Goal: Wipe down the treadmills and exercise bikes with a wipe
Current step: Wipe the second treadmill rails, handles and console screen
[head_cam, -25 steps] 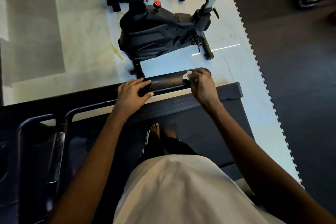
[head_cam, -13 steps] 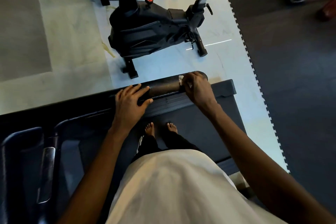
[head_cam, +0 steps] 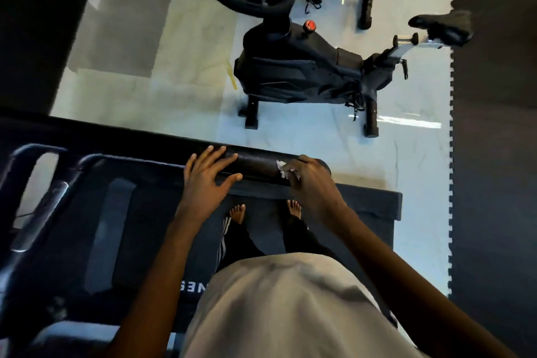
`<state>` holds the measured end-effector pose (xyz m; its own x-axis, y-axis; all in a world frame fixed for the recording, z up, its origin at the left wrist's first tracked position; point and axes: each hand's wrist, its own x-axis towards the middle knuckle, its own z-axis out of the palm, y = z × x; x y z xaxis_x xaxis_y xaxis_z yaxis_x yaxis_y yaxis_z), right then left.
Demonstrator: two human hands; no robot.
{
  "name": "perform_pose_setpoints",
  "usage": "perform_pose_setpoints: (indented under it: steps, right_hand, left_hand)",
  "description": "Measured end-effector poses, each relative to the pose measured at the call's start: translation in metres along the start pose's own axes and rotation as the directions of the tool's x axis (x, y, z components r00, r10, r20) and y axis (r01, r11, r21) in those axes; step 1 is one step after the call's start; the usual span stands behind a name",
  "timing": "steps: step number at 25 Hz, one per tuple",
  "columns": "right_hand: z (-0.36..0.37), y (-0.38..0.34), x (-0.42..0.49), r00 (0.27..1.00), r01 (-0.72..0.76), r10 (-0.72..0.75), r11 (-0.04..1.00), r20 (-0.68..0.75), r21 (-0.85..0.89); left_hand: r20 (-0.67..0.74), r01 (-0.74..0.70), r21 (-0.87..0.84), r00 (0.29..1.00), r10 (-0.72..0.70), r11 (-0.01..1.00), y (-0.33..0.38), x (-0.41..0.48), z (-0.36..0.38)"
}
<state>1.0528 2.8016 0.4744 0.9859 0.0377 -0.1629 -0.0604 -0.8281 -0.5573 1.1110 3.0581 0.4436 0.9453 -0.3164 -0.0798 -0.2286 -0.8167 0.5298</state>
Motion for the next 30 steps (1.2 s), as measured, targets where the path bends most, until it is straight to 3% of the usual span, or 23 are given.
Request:
perform_pose_setpoints:
  steps: [3, 5, 9, 15, 20, 23, 27, 30]
  right_hand:
    - [-0.014, 0.028, -0.01, 0.998, -0.069, 0.07, 0.997, -0.004, 0.045]
    - [-0.008, 0.022, -0.006, 1.0, -0.029, 0.029, 0.998, 0.004, 0.055]
    - [0.002, -0.001, -0.001, 0.984, 0.169, -0.171, 0.985, 0.041, 0.041]
    - [-0.006, 0.051, -0.038, 0.996, 0.082, -0.078, 0.995, -0.053, 0.065]
    - [-0.009, 0.036, -0.015, 0.984, 0.174, -0.176, 0.982, 0.016, 0.07]
    - [-0.015, 0.049, -0.009, 0.966, 0.235, -0.239, 0.971, 0.101, 0.048]
    - [-0.027, 0.084, -0.016, 0.948, 0.308, -0.315, 0.944, 0.044, 0.121]
    - [-0.034, 0.095, -0.007, 0.952, 0.268, -0.29, 0.945, 0.1, 0.187]
  left_hand:
    - [-0.056, 0.119, -0.04, 0.991, -0.121, 0.992, 0.02, -0.015, 0.012]
    - [-0.102, 0.157, -0.07, 0.981, -0.163, 0.985, 0.033, -0.024, 0.025]
    - [-0.184, 0.173, -0.126, 0.963, -0.195, 0.977, 0.039, -0.026, 0.036]
    - [-0.19, 0.174, -0.125, 0.962, -0.196, 0.977, 0.039, -0.028, 0.039]
    - [-0.196, 0.228, -0.196, 0.944, -0.266, 0.954, 0.052, -0.034, 0.044]
    - [-0.226, 0.286, -0.167, 0.92, -0.319, 0.944, 0.065, -0.035, 0.05]
    - [-0.249, 0.379, -0.184, 0.874, -0.416, 0.907, 0.087, -0.034, 0.059]
    - [-0.266, 0.457, -0.229, 0.82, -0.507, 0.86, 0.105, -0.034, 0.067]
